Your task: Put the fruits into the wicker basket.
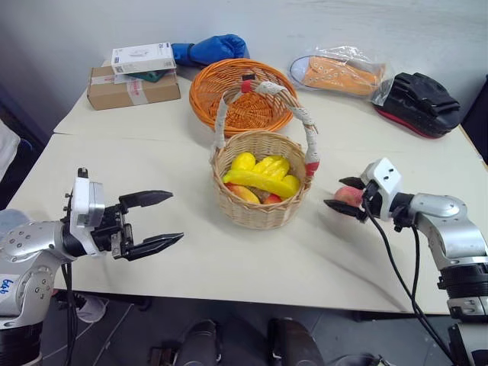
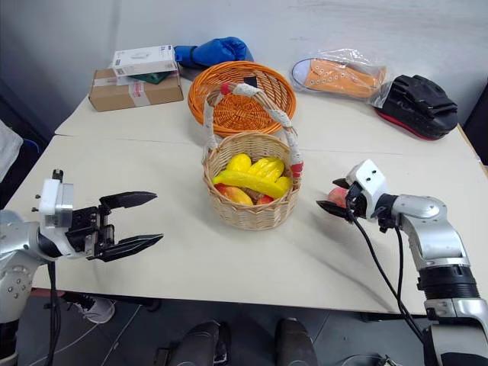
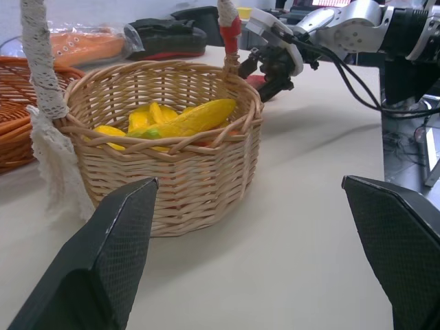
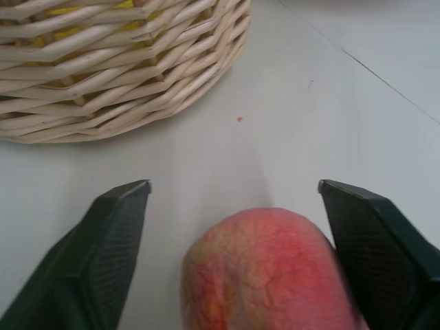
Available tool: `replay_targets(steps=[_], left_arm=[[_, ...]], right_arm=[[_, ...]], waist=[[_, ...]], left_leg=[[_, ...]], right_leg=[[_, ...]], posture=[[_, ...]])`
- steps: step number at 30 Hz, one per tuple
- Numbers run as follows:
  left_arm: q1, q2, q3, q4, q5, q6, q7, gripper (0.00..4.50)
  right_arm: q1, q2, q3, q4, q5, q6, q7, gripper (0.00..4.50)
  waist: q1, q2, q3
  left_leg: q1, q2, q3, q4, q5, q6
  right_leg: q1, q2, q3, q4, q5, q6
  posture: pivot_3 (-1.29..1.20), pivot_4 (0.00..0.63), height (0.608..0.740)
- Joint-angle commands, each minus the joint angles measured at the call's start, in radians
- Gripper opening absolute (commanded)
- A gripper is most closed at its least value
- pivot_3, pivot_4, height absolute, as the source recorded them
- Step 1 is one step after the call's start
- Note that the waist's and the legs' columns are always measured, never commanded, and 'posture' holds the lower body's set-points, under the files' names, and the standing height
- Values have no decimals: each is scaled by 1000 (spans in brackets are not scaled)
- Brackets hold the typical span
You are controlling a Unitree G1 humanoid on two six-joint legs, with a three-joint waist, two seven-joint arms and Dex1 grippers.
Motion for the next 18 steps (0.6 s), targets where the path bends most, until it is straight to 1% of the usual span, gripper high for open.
replay_targets(steps=[1,3,6,10,15,18], left_arm=[[-12,22,-6,-52,-45,21,-17,4500],[-24,19,-19,-47,-44,22,-17,4500],[-44,11,-39,-38,-38,20,-17,4500],[-80,2,-70,-19,-36,18,-26,4500],[-101,0,-87,12,-24,5,-38,4500],[-109,0,-86,25,-25,-2,-40,4500]], right_arm=[[24,-23,9,10,-19,-8,42,2484],[32,-29,1,1,-8,-15,69,1869],[29,-35,-11,4,-10,-29,75,1869],[26,-18,-76,-49,113,-115,224,1869],[44,-15,-133,-152,209,-65,235,1869],[74,-20,-160,-270,287,18,230,1869]], waist=[[0,0,0],[1,0,0],[5,0,0],[6,0,0],[7,1,0],[8,1,0]], left_leg=[[0,0,0,0,0,0],[0,0,0,0,0,0],[0,0,0,0,0,0],[0,0,0,0,0,0],[0,1,0,0,0,0],[0,3,0,0,0,-1]], right_leg=[[0,0,0,0,0,0],[0,0,0,0,0,0],[0,1,0,0,0,0],[0,3,0,0,0,0],[0,6,1,0,0,0],[0,9,1,0,0,0]], posture=[[0,150,740],[0,150,740],[0,150,740],[0,150,740],[0,150,740],[0,150,740]])
